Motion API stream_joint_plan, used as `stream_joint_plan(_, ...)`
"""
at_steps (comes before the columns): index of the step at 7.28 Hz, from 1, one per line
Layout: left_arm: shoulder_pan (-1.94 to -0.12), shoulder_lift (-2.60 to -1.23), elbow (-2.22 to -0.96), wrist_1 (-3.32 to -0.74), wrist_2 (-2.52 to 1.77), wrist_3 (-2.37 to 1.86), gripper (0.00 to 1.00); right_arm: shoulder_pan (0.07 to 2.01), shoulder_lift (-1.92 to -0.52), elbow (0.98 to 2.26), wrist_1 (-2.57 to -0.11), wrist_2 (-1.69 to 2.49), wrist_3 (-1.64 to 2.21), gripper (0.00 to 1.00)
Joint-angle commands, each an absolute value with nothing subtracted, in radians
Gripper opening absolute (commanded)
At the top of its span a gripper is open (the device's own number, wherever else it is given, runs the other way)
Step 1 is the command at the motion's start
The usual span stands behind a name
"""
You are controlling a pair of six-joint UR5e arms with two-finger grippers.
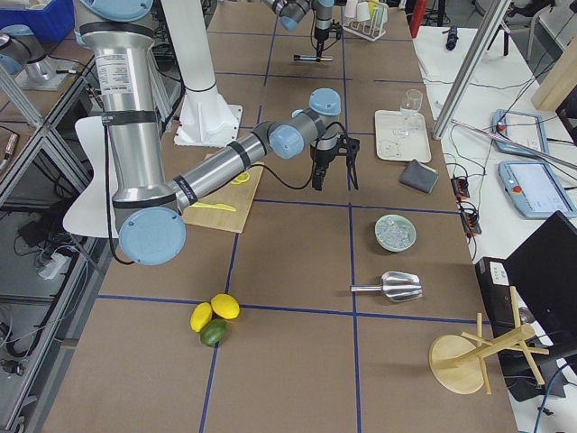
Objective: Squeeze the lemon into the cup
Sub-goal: 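Lower the muddler onto the table with the left gripper and release it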
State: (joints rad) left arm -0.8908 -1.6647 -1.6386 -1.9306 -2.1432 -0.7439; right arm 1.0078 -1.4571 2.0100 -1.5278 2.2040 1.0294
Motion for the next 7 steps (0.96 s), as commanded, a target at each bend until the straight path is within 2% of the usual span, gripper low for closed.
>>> stream_joint_plan(1,-0.890,-1.661,-1.635,-1.928,-2.152,-0.747,0.00,1.008,-1.462,2.022,-1.528,2.204,1.032,1.00)
stream_joint_plan(7,-0.890,-1.658,-1.609,-1.927,-2.154,-0.747,0.00,1.008,-1.463,2.017,-1.528,2.204,1.034,1.00)
